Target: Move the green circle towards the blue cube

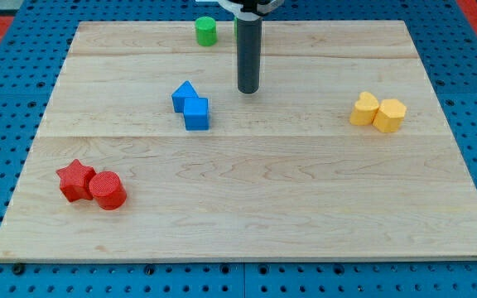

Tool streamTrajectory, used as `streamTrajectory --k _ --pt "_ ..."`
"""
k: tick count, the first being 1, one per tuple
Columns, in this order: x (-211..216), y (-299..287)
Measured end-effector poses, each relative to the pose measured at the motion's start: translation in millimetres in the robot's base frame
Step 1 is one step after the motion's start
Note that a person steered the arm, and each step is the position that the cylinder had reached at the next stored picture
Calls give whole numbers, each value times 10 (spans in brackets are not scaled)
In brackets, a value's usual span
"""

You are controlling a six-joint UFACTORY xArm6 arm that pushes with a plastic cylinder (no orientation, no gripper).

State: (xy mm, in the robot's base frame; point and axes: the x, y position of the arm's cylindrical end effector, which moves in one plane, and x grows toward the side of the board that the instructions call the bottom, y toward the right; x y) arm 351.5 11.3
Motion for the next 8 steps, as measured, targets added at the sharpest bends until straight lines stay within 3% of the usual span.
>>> streamTrajectory --k 4,6,7,8 --pt "-11 -2" --pt "-1108 1013" --pt "-1520 985" --pt "-1600 816"
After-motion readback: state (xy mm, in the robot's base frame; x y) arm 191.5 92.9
